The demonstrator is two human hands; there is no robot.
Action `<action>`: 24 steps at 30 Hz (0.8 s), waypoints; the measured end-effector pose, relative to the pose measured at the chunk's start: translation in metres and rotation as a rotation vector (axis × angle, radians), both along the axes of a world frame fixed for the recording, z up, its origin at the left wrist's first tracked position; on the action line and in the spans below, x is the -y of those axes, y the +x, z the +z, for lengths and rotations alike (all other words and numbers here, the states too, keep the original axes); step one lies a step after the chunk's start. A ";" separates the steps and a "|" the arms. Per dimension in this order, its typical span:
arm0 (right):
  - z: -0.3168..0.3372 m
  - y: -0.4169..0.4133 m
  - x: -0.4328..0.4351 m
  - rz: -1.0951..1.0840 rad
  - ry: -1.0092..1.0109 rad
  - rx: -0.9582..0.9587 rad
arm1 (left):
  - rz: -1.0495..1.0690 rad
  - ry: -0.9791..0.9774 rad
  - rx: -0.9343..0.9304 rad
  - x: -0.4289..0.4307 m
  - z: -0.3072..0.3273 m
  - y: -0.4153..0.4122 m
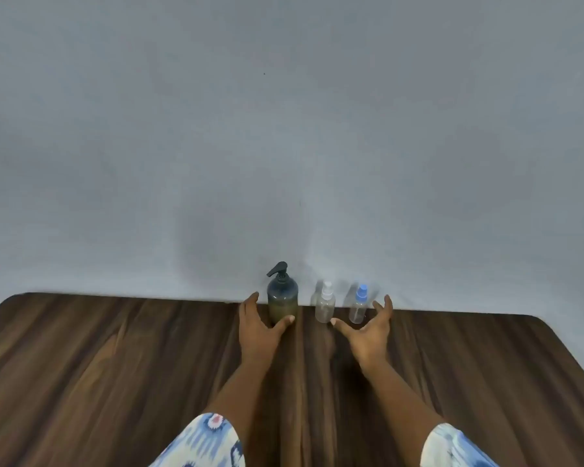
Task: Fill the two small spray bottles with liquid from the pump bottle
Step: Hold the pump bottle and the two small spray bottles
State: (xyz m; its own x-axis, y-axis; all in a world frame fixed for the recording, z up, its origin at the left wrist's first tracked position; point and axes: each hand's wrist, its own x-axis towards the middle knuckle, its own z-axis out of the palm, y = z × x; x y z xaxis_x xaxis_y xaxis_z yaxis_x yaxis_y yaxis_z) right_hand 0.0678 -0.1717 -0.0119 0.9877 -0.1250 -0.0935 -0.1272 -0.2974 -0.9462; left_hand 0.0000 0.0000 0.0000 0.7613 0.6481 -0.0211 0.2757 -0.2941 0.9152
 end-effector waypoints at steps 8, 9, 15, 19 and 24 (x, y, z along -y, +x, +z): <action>-0.021 0.031 0.005 0.115 0.046 0.019 | -0.060 -0.101 0.011 -0.013 -0.026 0.018; -0.023 0.033 0.006 0.137 0.056 0.011 | -0.064 -0.117 0.018 -0.015 -0.030 0.019; -0.027 0.034 -0.002 0.237 0.061 0.019 | -0.076 -0.150 0.076 -0.014 -0.035 0.023; -0.032 0.029 -0.009 0.226 0.025 0.057 | -0.053 -0.124 0.092 -0.012 -0.035 0.028; -0.043 0.028 -0.021 0.156 -0.003 0.082 | -0.045 -0.148 0.097 -0.011 -0.038 0.030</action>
